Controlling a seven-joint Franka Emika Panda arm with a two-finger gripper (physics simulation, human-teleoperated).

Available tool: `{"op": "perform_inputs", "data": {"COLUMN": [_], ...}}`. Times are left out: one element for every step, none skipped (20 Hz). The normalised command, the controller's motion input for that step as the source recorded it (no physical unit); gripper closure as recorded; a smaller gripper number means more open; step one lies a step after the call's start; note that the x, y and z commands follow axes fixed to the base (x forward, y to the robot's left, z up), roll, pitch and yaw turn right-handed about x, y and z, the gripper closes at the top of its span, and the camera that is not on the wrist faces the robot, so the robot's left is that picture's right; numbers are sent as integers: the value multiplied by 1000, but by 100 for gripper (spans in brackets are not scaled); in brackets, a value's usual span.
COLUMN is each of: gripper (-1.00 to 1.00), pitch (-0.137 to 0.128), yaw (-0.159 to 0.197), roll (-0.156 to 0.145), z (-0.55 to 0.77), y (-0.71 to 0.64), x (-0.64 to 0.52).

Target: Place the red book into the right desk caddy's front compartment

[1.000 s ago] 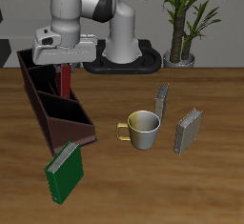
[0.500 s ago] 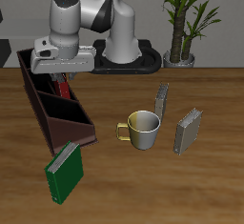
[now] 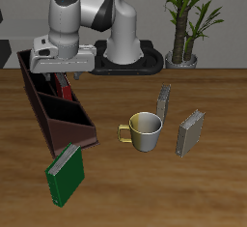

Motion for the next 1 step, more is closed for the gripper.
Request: {"op": "perform_inputs", "data": {"gripper": [-100], "pitch": [-47], "yaw": [-2], "roll": [20], "z": [201], "y": [88], "x": [-102]}}
